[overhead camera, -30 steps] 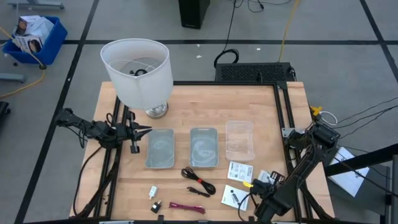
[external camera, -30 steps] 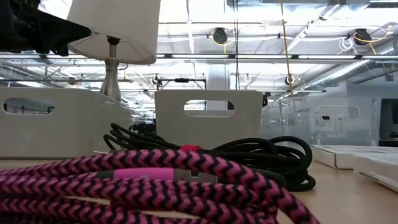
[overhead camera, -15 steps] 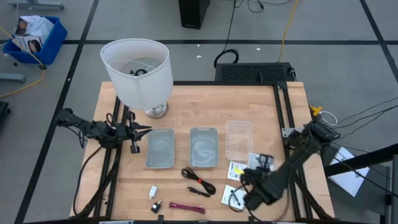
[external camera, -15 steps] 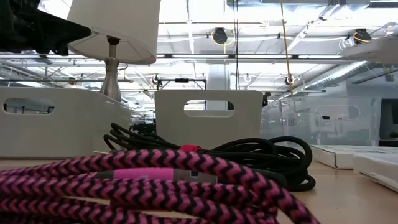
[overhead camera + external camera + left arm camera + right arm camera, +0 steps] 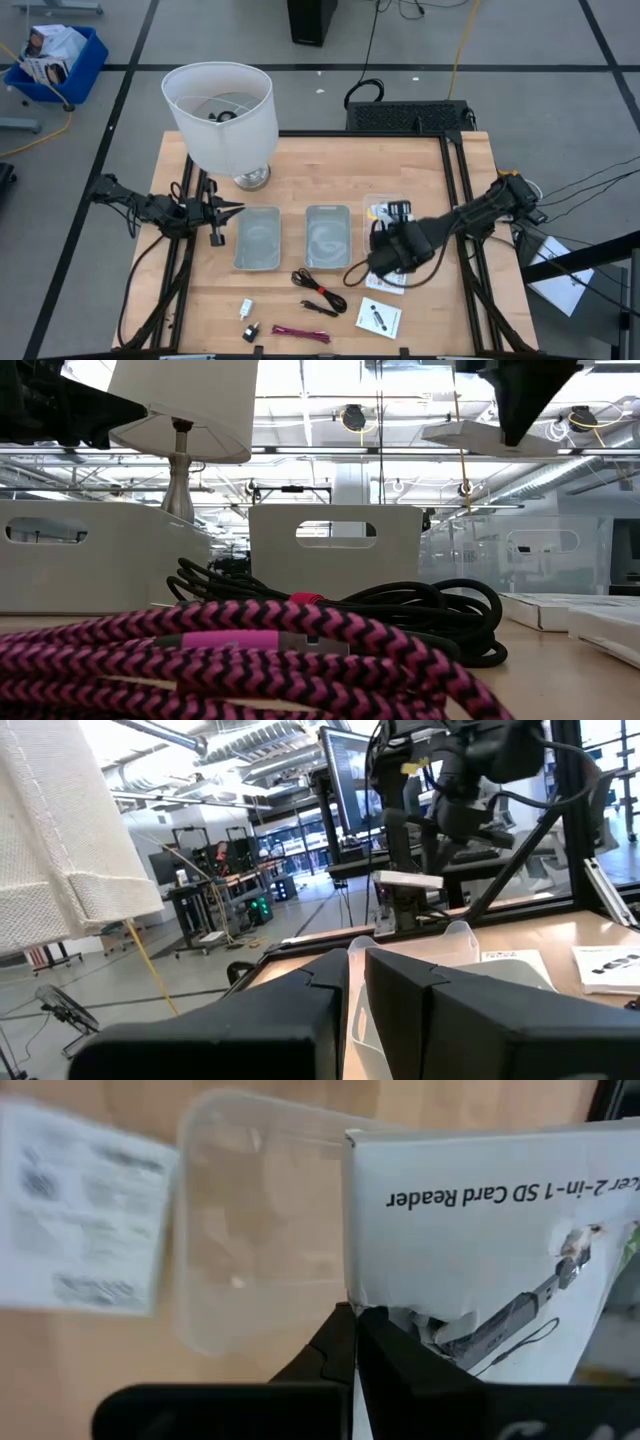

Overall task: Pick and place items into bin
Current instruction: Put the bottom right white card reader box into the transparent bin

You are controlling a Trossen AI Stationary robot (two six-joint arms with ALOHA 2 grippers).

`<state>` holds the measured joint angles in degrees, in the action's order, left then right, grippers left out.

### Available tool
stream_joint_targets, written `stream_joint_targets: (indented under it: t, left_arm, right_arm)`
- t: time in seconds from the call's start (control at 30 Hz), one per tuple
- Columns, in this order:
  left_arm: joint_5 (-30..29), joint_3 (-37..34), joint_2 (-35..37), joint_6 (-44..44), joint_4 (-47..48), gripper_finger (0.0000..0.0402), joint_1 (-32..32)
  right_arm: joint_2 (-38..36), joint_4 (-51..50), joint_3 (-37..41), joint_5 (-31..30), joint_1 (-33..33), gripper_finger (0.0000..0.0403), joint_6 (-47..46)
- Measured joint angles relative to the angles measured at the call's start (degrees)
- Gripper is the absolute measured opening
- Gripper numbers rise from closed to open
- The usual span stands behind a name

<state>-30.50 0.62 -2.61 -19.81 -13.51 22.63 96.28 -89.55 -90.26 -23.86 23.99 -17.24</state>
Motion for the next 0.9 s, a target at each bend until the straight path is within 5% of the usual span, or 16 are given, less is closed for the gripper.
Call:
stream_joint_targets:
  t: [0.2, 0.63, 0.9]
  left_arm:
    - [-0.02, 0.00, 0.01, 0.02, 0.00, 0.0047, -0.01]
    - [-2.42, 0.00, 0.02, -0.47, 1.78, 0.0047, 0.00]
    - [-3.43, 0.02, 0.02, -1.05, 1.70, 0.0047, 0.00]
  right_arm:
    - [0.08, 0.79, 1.16, -0.09, -2.61, 0.0000, 20.33]
    - [0.06, 1.42, 11.71, -0.07, -5.55, 0.0000, 39.90]
    - [0.03, 13.19, 18.36, -0.15, -7.32, 0.0000, 54.70]
